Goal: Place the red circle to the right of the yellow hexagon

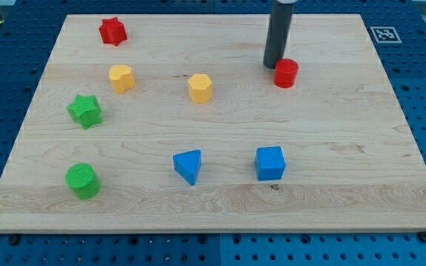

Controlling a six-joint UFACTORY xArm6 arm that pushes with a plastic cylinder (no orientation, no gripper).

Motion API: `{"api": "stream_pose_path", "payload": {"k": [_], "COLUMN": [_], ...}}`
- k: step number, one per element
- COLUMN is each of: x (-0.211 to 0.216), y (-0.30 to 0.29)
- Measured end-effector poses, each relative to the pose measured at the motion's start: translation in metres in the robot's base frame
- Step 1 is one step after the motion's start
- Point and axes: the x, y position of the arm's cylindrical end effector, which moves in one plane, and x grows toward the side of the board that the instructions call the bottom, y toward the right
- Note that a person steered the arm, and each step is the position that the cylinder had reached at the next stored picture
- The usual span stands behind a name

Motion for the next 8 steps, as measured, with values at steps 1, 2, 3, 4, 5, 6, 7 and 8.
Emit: {"api": "stream_pose_path", "payload": {"k": [1,2,3,4,5,6,7,8], "x": [-0.006,-0.023,-0.023,0.005,0.016,0.016,0.023,0.027], "y": [-0.013,0.015,0.05,0.057,0.051,0.051,0.039,0.027]}}
